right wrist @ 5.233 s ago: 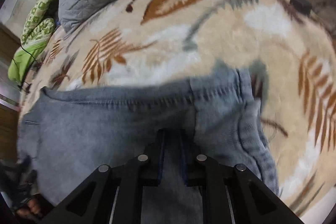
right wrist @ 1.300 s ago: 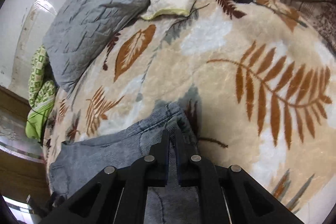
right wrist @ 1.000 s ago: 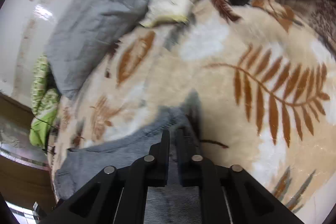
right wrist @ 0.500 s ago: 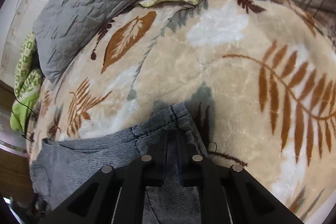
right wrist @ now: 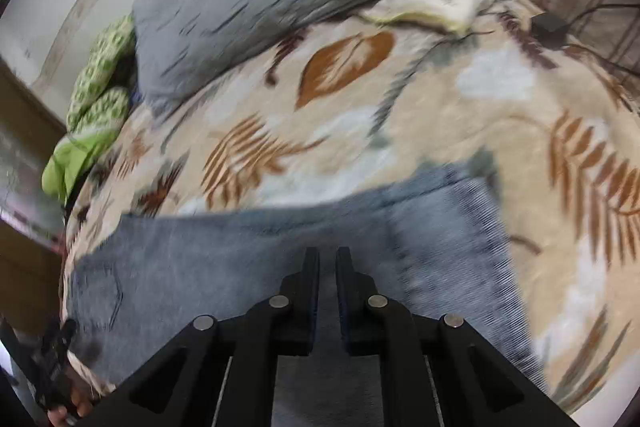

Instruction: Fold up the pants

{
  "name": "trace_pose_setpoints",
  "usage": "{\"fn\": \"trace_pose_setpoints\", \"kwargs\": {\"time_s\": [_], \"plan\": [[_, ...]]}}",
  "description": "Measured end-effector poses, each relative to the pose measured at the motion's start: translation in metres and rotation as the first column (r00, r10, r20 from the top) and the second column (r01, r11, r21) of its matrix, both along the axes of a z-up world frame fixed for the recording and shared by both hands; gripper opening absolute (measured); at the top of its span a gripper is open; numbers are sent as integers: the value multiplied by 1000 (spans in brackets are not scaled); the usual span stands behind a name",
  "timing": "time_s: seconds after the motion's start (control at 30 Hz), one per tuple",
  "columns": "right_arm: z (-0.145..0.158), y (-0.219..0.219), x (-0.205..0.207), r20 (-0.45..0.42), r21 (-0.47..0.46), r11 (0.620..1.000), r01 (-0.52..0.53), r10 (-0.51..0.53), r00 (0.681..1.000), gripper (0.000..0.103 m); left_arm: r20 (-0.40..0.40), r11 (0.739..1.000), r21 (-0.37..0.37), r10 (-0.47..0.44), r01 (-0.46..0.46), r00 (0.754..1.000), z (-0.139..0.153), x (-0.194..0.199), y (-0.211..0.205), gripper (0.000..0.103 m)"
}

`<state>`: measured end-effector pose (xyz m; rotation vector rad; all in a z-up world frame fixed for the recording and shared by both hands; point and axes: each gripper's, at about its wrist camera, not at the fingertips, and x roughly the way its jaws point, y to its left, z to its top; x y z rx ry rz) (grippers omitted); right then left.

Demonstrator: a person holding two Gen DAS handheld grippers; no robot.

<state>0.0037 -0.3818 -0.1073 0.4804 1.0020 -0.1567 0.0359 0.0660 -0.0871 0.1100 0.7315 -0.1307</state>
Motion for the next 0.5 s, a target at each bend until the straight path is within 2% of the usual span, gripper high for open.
{"fn": "trace_pose_setpoints", "kwargs": {"time_s": [0.13,0.4,0.5], "plan": [[-4,20,5,-23,-53,998,-34,33,999,11,21,1000,4,18,-18,1000,3,-1,3,103],[-28,19,19,-110,-46,999,-18,13,994,11,48,999,25,23,-24,999,7,-1,3,103],[-32,20,23,-116,-64,998,-17,9,993,11,63,999,31,32,-34,998,9,-2,4,103]]}}
